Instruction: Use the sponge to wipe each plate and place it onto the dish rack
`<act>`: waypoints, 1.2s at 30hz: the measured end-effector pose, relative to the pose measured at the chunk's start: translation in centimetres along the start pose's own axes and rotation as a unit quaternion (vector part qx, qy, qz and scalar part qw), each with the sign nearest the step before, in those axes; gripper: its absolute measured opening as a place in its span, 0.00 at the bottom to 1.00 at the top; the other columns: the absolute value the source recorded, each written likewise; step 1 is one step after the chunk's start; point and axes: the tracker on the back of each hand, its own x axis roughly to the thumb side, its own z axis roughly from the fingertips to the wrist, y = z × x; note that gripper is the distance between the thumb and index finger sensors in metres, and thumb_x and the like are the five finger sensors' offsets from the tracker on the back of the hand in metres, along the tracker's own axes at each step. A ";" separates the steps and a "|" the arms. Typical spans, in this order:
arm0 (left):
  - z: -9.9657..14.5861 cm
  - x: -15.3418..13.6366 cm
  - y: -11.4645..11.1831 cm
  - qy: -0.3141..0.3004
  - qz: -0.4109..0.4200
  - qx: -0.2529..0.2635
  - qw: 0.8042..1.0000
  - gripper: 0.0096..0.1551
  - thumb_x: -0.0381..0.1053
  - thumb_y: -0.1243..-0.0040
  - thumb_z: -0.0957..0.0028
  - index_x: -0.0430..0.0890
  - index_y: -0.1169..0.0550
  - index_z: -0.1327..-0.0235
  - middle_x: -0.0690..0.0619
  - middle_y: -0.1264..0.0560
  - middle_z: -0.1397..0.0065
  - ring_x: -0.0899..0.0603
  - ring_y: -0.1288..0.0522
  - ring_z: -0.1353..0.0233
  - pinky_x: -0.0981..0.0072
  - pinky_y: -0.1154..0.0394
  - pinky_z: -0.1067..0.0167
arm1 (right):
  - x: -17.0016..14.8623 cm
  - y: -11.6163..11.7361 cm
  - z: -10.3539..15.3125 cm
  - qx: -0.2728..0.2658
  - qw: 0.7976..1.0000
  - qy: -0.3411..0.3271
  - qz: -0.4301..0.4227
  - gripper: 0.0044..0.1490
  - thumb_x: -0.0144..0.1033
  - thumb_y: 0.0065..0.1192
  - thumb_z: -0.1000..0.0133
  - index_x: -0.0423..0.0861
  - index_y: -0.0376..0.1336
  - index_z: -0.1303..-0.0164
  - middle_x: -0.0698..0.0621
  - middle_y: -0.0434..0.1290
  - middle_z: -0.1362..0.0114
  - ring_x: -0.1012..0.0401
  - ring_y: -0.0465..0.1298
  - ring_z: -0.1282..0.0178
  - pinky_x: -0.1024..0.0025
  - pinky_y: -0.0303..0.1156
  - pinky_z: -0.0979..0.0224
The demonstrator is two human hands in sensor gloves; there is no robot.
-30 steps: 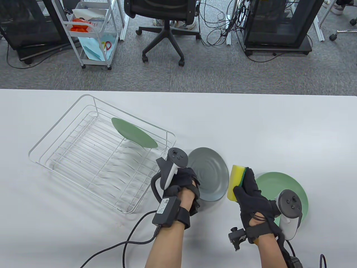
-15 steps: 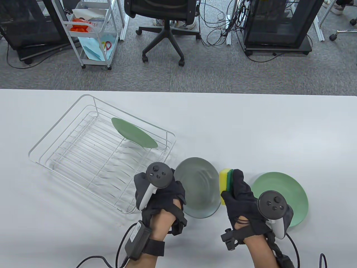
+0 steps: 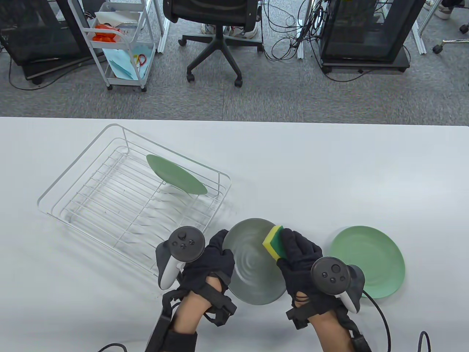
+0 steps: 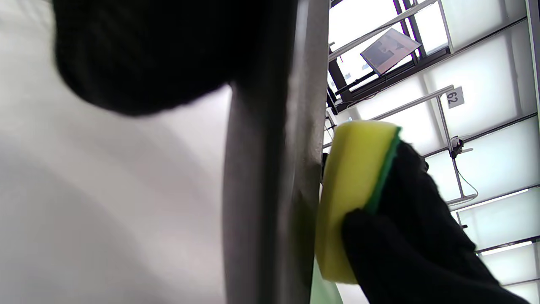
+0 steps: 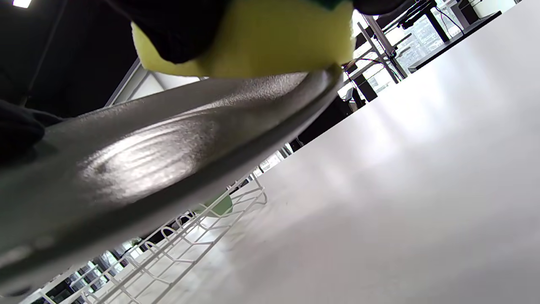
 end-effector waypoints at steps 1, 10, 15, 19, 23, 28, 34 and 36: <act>0.0 0.1 -0.2 -0.002 0.006 -0.009 1.000 0.37 0.50 0.52 0.58 0.42 0.46 0.35 0.37 0.31 0.38 0.50 0.15 0.76 0.48 0.17 0.54 | -0.1 0.3 0.0 0.006 1.000 0.001 0.011 0.41 0.46 0.64 0.52 0.64 0.50 0.29 0.52 0.56 0.22 0.50 0.58 0.24 0.52 0.56 0.25; -0.4 0.7 -1.2 -0.026 0.013 -0.033 0.999 0.40 0.52 0.52 0.58 0.41 0.48 0.35 0.36 0.33 0.37 0.50 0.14 0.74 0.49 0.17 0.52 | -0.9 0.5 -0.6 -0.006 0.999 -0.001 0.041 0.40 0.49 0.68 0.54 0.63 0.55 0.32 0.53 0.60 0.23 0.52 0.63 0.25 0.53 0.61 0.27; -0.4 0.3 -1.1 -0.028 0.039 -0.032 0.998 0.40 0.52 0.52 0.58 0.40 0.48 0.35 0.36 0.34 0.37 0.50 0.15 0.75 0.49 0.17 0.52 | -1.5 0.7 -0.9 0.012 1.000 0.000 -0.003 0.37 0.51 0.61 0.53 0.62 0.56 0.32 0.53 0.59 0.23 0.52 0.62 0.25 0.54 0.60 0.26; -0.3 0.4 -1.1 -0.026 0.032 -0.025 0.999 0.40 0.52 0.51 0.58 0.40 0.48 0.35 0.36 0.34 0.37 0.51 0.14 0.75 0.50 0.17 0.52 | -1.4 1.1 -0.9 0.036 0.999 0.007 0.012 0.37 0.49 0.61 0.52 0.62 0.55 0.31 0.52 0.58 0.22 0.51 0.62 0.24 0.54 0.61 0.27; -0.1 0.1 -0.8 -0.027 0.042 -0.009 0.999 0.41 0.53 0.51 0.58 0.40 0.49 0.35 0.35 0.34 0.37 0.50 0.14 0.74 0.50 0.17 0.51 | -1.4 1.1 -0.8 0.052 0.999 0.013 0.009 0.37 0.48 0.62 0.52 0.61 0.55 0.31 0.51 0.58 0.22 0.50 0.62 0.25 0.54 0.62 0.27; 0.2 -0.6 0.1 -0.023 0.056 0.037 0.997 0.41 0.53 0.51 0.57 0.41 0.50 0.35 0.36 0.36 0.36 0.49 0.15 0.73 0.49 0.19 0.49 | -1.0 1.6 -0.5 0.096 0.995 0.012 0.014 0.37 0.46 0.62 0.52 0.61 0.55 0.31 0.50 0.58 0.22 0.50 0.62 0.24 0.54 0.62 0.27; 0.4 -1.2 0.8 -0.013 0.053 0.069 0.996 0.41 0.53 0.52 0.57 0.41 0.51 0.34 0.35 0.38 0.35 0.47 0.15 0.70 0.47 0.21 0.46 | 0.1 2.7 -0.1 0.144 0.990 -0.006 0.007 0.37 0.46 0.64 0.53 0.61 0.56 0.32 0.51 0.60 0.22 0.50 0.63 0.24 0.54 0.63 0.27; 0.4 -1.2 0.9 -0.012 0.053 0.072 0.996 0.41 0.52 0.52 0.57 0.42 0.51 0.34 0.36 0.38 0.34 0.47 0.15 0.70 0.46 0.21 0.46 | 0.6 3.1 0.1 0.157 0.987 -0.016 -0.011 0.37 0.45 0.64 0.53 0.61 0.56 0.32 0.51 0.60 0.22 0.50 0.63 0.24 0.53 0.62 0.27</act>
